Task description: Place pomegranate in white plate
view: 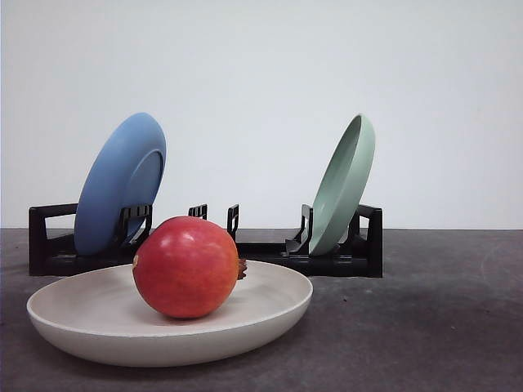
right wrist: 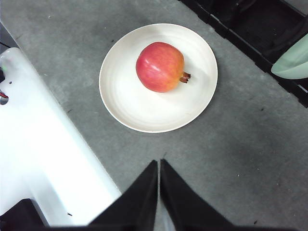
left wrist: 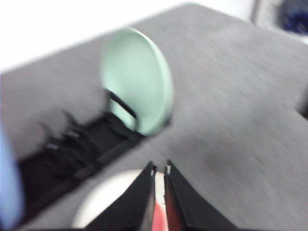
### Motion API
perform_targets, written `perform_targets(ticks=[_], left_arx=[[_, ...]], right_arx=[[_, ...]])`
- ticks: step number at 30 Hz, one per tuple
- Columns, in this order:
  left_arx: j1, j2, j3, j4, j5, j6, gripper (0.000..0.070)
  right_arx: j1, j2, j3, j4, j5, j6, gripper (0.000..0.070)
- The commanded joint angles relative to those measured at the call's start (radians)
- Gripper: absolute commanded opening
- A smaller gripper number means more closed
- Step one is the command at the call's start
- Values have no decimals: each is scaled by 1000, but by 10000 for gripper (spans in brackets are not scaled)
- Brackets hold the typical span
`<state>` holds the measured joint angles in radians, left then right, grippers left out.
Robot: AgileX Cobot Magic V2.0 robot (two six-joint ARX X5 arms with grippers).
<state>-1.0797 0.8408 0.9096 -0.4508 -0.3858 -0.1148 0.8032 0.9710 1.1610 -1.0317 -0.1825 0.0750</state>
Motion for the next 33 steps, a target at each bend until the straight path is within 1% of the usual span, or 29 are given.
perform_targets(ticks=[1,3,6,9,12,16,18,21,25,27,30,33], left_arx=[[47,-19,19,45,4,70,11],[137,-53,18,85,47,106,11],[302,-114,16,137,170,167,11],[472,-179,14,158,282,224,11],[628,-246,10,158,335,269,10],[807,-340,-19,159,364,326,11],[888,-388,-49,159,387,342,11],[986,-454,-110,160,395,353,10],[1073,-532,-215,162,406,362,11],[1104,-573,-281,171,420,360,11],[1131,-633,-391,214,422,353,11],[1140,-692,-494,250,432,308,10]], right_arx=[[9,6,20,10,0,-5,0],[9,6,20,10,0,-5,0],[9,6,20,10,0,-5,0],[9,7,20,10,0,-5,0],[9,7,20,10,0,-5,0],[9,7,20,10,0,-5,0],[9,7,20,10,0,-5,0],[9,6,20,10,0,-5,0],[9,7,20,10,0,-5,0],[9,7,20,10,0,-5,0],[9,7,20,10,0,-5,0],[9,7,20,10,0,-5,0]])
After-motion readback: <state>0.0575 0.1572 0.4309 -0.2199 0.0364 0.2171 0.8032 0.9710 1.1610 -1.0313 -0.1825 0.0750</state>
